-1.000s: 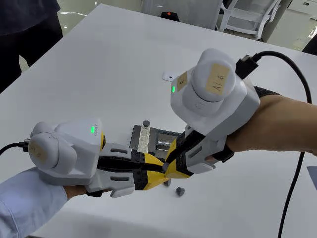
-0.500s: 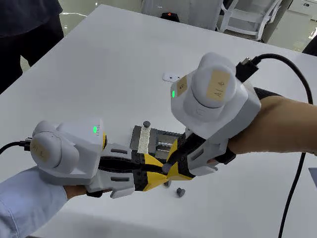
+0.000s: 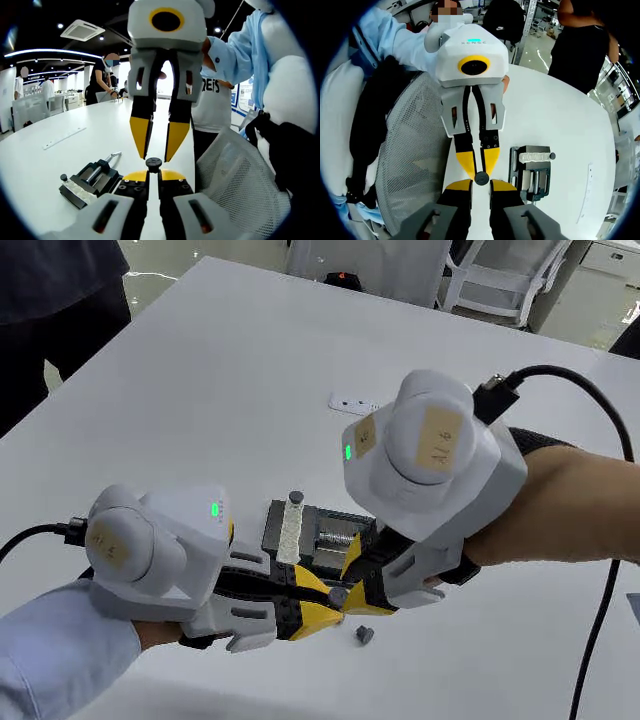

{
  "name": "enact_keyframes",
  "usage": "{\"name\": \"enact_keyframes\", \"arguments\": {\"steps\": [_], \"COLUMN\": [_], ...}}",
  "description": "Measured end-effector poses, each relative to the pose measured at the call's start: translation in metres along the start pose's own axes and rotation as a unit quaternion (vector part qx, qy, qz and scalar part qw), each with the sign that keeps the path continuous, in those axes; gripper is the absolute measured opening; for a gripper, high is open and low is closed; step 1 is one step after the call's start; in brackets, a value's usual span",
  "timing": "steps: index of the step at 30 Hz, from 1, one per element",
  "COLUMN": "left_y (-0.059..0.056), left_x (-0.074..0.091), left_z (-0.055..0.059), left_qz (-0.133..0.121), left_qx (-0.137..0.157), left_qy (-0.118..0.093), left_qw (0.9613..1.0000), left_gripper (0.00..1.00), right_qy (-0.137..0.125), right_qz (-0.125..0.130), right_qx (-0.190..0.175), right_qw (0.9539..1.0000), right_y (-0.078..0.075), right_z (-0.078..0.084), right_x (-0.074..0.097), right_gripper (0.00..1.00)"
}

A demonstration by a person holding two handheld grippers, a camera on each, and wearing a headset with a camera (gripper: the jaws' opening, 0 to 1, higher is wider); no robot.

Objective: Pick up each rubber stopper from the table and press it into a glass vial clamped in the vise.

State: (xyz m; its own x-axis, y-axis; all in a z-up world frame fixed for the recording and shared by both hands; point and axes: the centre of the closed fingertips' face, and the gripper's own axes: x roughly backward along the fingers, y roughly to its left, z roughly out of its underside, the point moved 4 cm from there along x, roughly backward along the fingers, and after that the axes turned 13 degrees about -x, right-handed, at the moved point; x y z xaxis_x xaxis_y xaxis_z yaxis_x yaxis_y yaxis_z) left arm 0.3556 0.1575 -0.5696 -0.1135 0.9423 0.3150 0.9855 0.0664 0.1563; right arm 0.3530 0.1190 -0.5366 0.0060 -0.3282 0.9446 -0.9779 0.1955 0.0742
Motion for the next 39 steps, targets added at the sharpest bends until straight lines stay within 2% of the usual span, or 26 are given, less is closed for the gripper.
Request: {"name": "enact_keyframes", "arguments": {"steps": [4, 13, 25, 39], "left_y": [0.0005, -0.0002, -0.0001, -0.0011], "left_x": [-0.0002, -0.0002, -0.0005, -0.0023], "left_z": [0.0014, 0.0002, -0.0002, 0.0012], "left_qz": [-0.003, -0.007, -0.009, -0.007], "left_qx": [-0.002, -0.010, -0.005, -0.023], "left_qy": [0.010, 0.013, 0.016, 0.030], "left_qw": [0.9999, 0.9998, 0.9998, 0.9993], "left_gripper": [0.00, 0.00, 0.00, 0.00], "right_qy": [-0.004, -0.004, -0.004, 0.003], "right_qz": [-0.001, -0.002, 0.002, 0.000], "right_qx": [-0.005, -0.015, -0.025, -0.030], "right_qw": [1.0000, 0.9999, 0.9997, 0.9995], "right_y": [-0.0006, -0.0022, -0.0028, -0.0025], "right_z": [-0.0011, -0.0015, -0.0015, 0.0006], "right_x": [-0.0006, -0.0013, -0.0022, -0.0043], "right_gripper": [0.10, 0.09, 0.07, 0.06]}}
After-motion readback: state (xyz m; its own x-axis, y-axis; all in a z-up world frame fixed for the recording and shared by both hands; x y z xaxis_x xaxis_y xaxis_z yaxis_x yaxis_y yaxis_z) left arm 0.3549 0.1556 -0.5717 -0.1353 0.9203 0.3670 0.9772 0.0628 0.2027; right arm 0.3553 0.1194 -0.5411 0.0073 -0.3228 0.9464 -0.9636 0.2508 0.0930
